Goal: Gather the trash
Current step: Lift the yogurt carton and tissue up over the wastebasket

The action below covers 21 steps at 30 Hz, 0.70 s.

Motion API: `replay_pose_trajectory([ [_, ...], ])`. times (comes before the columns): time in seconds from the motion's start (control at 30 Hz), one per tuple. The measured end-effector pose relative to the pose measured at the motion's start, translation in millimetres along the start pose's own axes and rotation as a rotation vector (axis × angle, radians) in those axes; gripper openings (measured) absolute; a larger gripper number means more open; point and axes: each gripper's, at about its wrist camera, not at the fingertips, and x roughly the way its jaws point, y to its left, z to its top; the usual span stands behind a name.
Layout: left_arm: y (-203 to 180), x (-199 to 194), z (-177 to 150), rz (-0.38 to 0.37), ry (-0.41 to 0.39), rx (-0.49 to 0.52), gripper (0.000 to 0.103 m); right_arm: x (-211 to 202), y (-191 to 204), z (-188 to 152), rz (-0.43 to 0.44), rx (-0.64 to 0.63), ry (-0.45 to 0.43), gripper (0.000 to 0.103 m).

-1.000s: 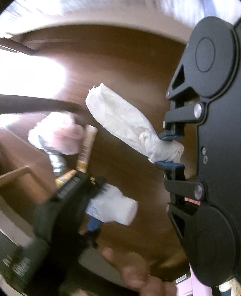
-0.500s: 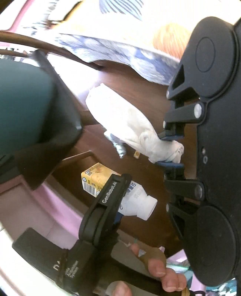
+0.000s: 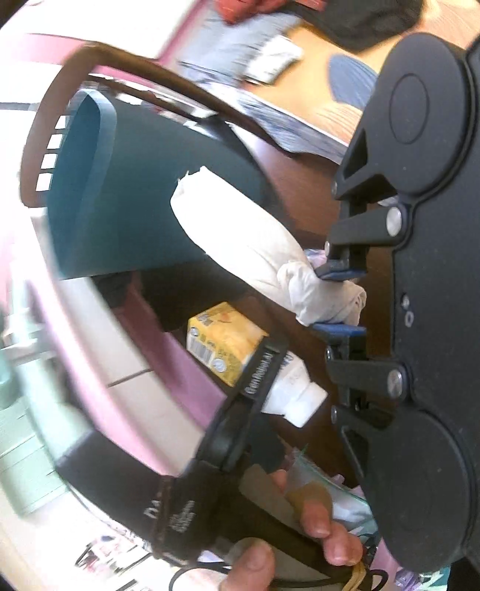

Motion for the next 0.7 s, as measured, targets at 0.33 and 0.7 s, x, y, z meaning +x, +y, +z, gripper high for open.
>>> replay_pose_trajectory([
  [0.33,0,-65,53,-0.021,-0.144,0.027,0.053,-41,-17,82,-0.086,-0.074,-0.121,0.022],
  [0.7,-28,-96,148,-0.015,-0.277,0.092,0.053,-30,-45,151,-0.215,-0.106,-0.137,0.022],
])
